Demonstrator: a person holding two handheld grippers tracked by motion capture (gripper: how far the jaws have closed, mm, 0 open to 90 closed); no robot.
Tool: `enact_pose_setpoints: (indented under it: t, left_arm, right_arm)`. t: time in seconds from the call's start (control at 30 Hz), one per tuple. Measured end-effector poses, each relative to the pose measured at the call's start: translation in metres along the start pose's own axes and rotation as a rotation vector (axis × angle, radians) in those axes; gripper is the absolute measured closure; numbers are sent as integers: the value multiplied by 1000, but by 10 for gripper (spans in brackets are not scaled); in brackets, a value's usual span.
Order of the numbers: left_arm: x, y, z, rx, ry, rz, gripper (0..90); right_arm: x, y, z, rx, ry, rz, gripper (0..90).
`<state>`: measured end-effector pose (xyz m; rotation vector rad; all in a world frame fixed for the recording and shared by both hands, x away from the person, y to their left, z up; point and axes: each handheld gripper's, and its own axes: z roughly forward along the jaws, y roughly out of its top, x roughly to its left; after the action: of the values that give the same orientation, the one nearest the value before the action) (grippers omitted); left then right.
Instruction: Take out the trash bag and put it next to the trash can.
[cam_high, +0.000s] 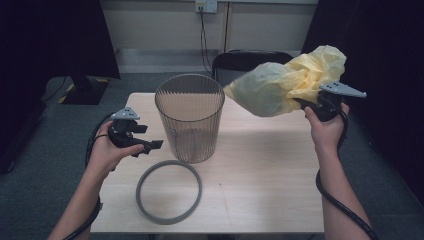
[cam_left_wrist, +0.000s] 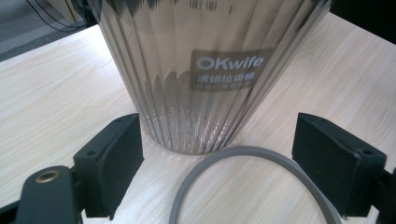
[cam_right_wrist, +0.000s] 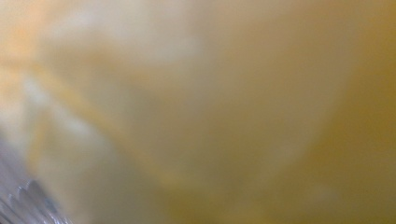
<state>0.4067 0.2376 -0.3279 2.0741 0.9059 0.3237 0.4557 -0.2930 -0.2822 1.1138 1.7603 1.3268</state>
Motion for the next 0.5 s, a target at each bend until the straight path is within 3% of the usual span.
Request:
enact_pose_setpoints:
  t: [0.5]
  left_arm:
    - [3,-23,13,26,-4,-37,159]
  right_arm:
    - [1,-31,14,42,13,19,862]
